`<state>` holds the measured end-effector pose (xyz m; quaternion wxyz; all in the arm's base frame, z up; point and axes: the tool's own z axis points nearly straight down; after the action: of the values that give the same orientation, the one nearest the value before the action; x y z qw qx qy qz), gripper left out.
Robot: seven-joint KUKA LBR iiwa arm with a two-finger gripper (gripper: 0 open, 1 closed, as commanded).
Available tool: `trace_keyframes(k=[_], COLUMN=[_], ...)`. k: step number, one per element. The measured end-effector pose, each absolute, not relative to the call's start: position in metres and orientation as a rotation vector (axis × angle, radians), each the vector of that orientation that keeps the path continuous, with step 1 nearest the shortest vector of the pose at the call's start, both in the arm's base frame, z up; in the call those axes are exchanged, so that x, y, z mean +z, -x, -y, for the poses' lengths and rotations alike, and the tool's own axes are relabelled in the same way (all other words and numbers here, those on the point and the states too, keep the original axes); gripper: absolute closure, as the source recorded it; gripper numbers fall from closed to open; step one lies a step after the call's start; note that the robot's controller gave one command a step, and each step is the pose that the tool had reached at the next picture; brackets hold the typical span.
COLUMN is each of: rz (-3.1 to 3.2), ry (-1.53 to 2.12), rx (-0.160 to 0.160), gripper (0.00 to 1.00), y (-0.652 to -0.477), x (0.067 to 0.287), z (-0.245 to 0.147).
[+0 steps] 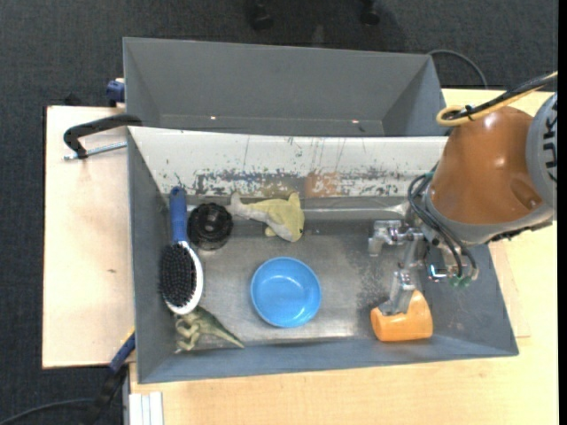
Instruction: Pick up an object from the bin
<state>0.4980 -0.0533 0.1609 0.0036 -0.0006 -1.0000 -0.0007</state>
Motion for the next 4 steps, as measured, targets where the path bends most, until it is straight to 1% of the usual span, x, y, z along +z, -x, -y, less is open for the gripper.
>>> trace_keyframes(k=[1, 2, 3, 4], rz=[3.118, 3.136, 3.136, 3.063], ry=[-0.199, -0.204, -0.205, -0.726], rx=[-0.010, -0.002, -0.001, 0.006], gripper=[0.00, 1.00, 0.00, 0.00], y=[-0.495, -0.497, -0.497, -0.522], x=[0.074, 0.071, 0.071, 0.071], z=[0.096, 0.096, 0.096, 0.153])
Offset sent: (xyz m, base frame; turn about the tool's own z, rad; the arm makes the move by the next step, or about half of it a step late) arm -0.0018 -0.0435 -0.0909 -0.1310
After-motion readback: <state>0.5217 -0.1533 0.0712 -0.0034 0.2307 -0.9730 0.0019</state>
